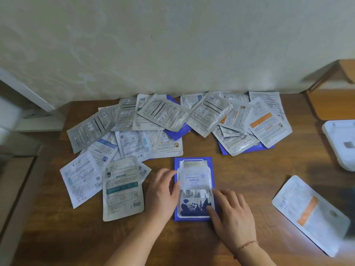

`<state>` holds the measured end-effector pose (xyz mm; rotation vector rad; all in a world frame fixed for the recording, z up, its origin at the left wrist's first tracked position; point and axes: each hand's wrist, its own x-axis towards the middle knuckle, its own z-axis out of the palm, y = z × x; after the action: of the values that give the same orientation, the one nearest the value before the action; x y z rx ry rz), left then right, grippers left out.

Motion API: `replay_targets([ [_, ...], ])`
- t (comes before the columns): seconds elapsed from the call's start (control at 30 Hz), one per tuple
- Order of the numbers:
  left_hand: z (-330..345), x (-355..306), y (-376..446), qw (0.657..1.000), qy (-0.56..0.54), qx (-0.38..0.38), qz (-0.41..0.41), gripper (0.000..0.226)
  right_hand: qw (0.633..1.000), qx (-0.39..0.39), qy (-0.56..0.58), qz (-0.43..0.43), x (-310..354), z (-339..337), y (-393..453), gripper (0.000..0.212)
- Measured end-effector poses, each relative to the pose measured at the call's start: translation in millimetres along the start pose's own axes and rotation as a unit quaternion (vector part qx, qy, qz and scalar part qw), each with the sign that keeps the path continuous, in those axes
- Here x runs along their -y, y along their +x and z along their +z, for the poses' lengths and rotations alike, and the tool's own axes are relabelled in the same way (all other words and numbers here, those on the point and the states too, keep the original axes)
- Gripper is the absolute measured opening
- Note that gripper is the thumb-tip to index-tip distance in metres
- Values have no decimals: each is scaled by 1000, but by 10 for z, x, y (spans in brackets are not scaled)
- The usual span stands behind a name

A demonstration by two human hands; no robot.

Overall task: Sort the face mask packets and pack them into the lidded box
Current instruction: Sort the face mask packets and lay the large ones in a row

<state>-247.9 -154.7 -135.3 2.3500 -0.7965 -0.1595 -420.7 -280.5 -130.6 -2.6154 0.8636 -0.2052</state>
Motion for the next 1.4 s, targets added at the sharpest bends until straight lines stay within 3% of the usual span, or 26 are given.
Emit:
replay_targets([
  [0.07, 32, -99, 96, 996, 12, 25, 84, 39, 997, 1, -50, -59, -32, 27, 38, 63],
  [0.13, 113, -206, 213, 983, 64, 100, 143, 49, 990, 28, -90, -102, -96, 106, 61, 73],
  [0.23, 213, -247, 280, 961, 139, 210, 114, 56, 982, 76, -116, -132, -185, 218, 59, 74],
  [0.3, 237, -200, 277, 960, 144, 213, 108, 53, 982, 96, -102, -130, -189, 200, 84, 73],
  [0.4, 231, -290, 292, 978, 109, 113, 135, 39, 992, 59, -14, -114, -118, 121, 130, 64],
  [0.47, 348, -798, 531, 989, 11, 135, 55, 28, 990, 7, 135, 35, -287, -130, 272, 49],
  [0.5, 360, -923, 606, 984, -31, 171, -27, 26, 970, -12, 211, 117, -269, -211, 358, 39],
  [0.57, 480, -1106, 805, 956, -101, 223, -162, 25, 894, -5, 351, 277, -333, -357, 550, 23],
  [0.6, 562, -1158, 878, 945, -118, 235, -195, 28, 864, 10, 385, 324, -394, -413, 633, 22],
  [0.63, 637, -1220, 942, 941, -113, 240, -212, 34, 858, 23, 384, 341, -475, -463, 706, 23],
  [0.77, 876, -1314, 1076, 938, -73, 236, -243, 41, 865, 46, 371, 335, -679, -537, 841, 17],
  [0.97, 895, -1379, 1055, 894, -182, 222, -343, 27, 840, 55, 408, 353, -782, -496, 852, 17],
  [1.03, 852, -1411, 981, 875, -224, 228, -362, 25, 795, 41, 473, 377, -755, -468, 861, 17],
  [1.13, 794, -1457, 788, 833, -296, 256, -390, 19, 699, 13, 575, 424, -706, -453, 885, 16],
  [1.27, 736, -1469, 439, 776, -362, 297, -423, 11, 596, -44, 641, 481, -740, -511, 937, 12],
  [1.4, 637, -1456, 205, 751, -368, 351, -422, 8, 623, -46, 609, 488, -802, -492, 913, 13],
])
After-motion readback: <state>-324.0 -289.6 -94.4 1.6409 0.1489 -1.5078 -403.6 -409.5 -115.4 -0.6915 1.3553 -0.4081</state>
